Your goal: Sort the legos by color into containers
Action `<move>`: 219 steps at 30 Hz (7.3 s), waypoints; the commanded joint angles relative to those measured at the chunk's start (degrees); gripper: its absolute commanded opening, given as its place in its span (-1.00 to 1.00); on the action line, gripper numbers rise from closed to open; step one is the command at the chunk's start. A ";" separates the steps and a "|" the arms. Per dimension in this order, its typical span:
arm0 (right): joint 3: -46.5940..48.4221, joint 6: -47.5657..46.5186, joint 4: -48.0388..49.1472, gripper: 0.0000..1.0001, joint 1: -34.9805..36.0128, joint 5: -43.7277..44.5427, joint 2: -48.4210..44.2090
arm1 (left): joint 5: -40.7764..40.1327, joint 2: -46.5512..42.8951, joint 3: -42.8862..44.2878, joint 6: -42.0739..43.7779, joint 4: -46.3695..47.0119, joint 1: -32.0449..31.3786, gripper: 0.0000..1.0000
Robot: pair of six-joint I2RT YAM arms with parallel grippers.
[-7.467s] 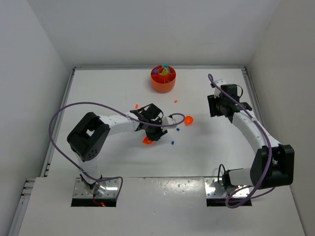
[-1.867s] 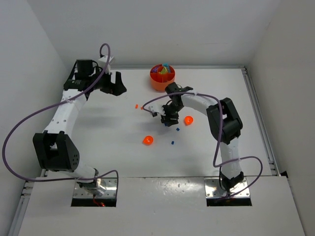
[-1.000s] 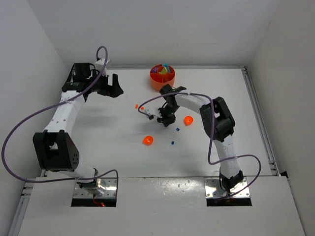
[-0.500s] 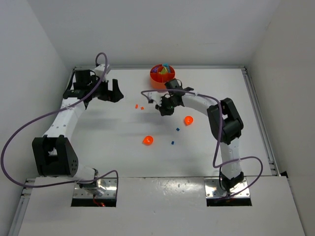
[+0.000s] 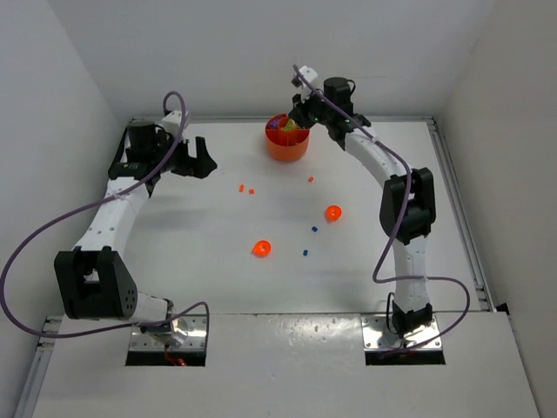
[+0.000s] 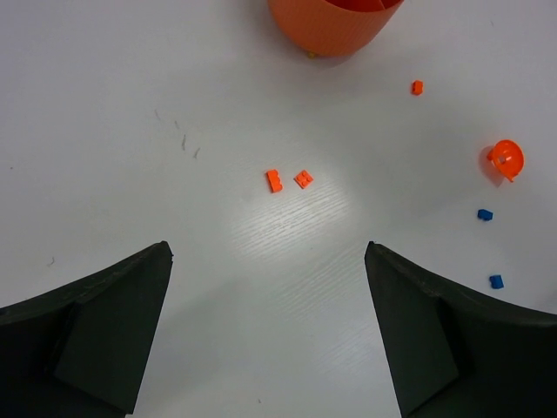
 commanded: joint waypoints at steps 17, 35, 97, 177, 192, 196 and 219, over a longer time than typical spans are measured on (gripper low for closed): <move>4.84 11.39 4.41 -1.00 -4.37 1.11 8.62 | 0.15 0.85 0.19 -1.89 3.45 1.47 0.99; 4.32 11.39 3.27 -0.68 -4.37 -0.56 9.15 | 0.15 1.91 0.72 -2.41 3.45 1.47 0.99; -42.00 3.66 -22.22 -0.44 10.14 16.76 -18.10 | -20.51 -3.10 -0.60 2.33 -3.49 -10.04 0.99; -50.44 14.91 -24.33 -1.00 -18.87 16.14 -48.60 | -36.69 37.77 12.76 -20.34 -9.13 -59.61 -0.35; -51.06 14.38 -23.19 -1.00 -19.40 13.33 -48.07 | -37.66 39.52 25.05 -14.99 -11.67 -49.52 -1.00; -50.53 14.38 -23.19 -1.00 -19.40 12.80 -46.84 | -32.12 40.84 32.08 -11.74 -9.65 -42.66 -1.00; -50.70 14.38 -22.13 -1.00 -19.40 12.27 -45.08 | -31.31 52.61 50.73 -6.54 13.90 -34.12 -1.00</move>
